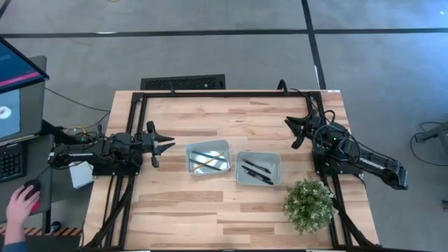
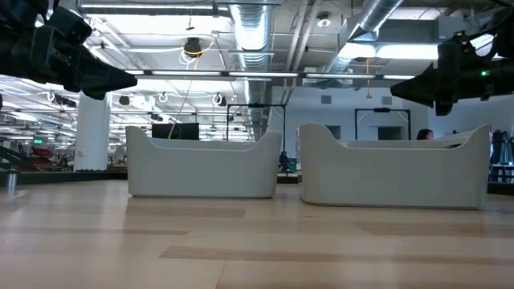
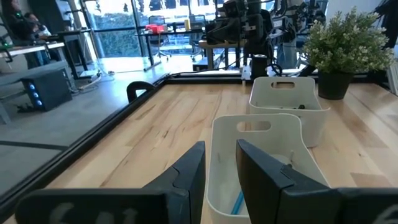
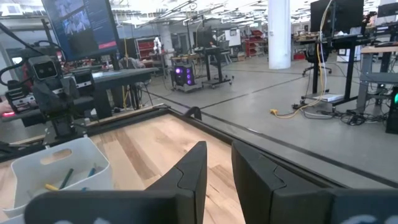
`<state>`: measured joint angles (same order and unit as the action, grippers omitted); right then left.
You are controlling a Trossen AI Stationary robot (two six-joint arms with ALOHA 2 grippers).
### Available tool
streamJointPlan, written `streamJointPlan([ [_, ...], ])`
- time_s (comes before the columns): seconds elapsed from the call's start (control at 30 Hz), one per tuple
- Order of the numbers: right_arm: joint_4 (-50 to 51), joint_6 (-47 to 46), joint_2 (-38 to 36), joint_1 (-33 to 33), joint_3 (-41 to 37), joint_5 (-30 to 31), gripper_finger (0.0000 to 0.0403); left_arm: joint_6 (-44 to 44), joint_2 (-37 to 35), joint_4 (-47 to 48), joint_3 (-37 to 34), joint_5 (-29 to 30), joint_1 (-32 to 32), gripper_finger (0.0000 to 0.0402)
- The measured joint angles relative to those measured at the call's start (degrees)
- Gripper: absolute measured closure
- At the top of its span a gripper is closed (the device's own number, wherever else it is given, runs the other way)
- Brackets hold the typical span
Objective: Sort pens & pencils
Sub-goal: Return to Home Position
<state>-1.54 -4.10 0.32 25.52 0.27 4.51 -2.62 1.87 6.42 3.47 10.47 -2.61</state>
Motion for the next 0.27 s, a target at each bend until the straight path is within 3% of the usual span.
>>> streamJointPlan([
  [0.27, 0.02, 0.0, 0.02, 0.0, -0.02, 0.0, 0.0308, 0.09, 0.0, 0.0, -0.01, 0.01, 0.02, 0.0319],
])
